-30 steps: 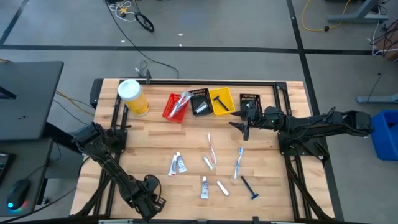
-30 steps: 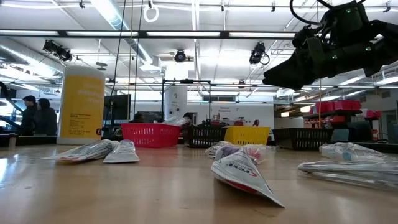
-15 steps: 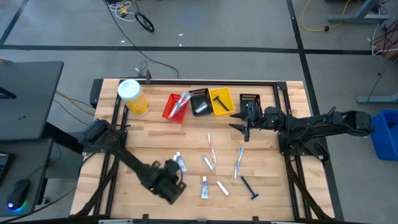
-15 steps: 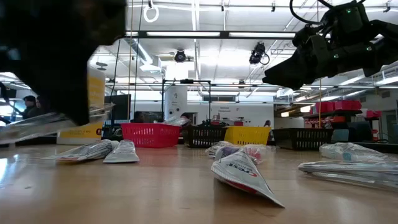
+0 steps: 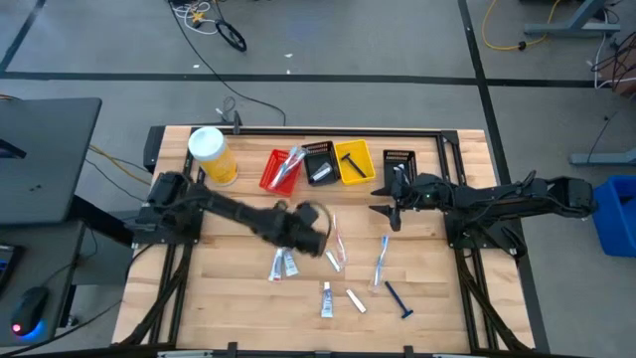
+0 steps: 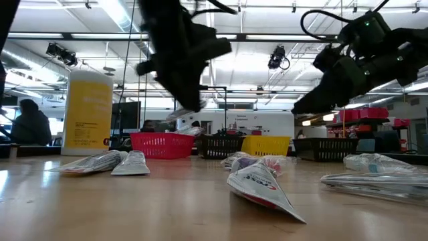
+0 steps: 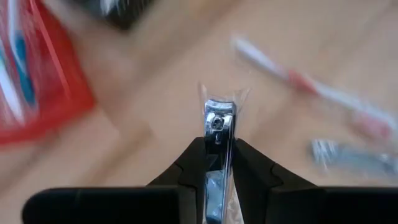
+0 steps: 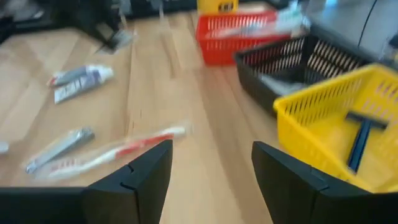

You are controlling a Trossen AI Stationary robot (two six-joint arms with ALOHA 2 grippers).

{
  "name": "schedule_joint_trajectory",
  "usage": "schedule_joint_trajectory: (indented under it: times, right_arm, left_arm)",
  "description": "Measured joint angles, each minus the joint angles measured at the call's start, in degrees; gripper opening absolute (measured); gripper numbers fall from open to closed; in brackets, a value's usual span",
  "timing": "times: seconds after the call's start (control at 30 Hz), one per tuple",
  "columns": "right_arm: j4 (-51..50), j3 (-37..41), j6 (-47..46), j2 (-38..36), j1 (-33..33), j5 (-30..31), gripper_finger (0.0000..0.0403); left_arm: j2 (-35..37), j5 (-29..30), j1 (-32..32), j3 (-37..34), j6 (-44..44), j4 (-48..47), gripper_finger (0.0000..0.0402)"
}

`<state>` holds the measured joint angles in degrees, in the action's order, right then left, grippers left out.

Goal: Pick & Place Travel size toiletries
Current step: Put the silver nail cutter into the left black bin

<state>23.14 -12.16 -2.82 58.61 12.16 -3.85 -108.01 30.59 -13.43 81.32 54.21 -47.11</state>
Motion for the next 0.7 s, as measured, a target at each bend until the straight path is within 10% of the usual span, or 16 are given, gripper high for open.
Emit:
schedule_joint_trajectory:
  times: [0.7]
  right_arm:
    - [-1.1, 0.0, -5.3, 0.0, -5.0, 1.1, 0.0251]
  left_arm:
    - [0.0, -5.5, 25.7, 3.2, -37.3, 20.0, 0.0066]
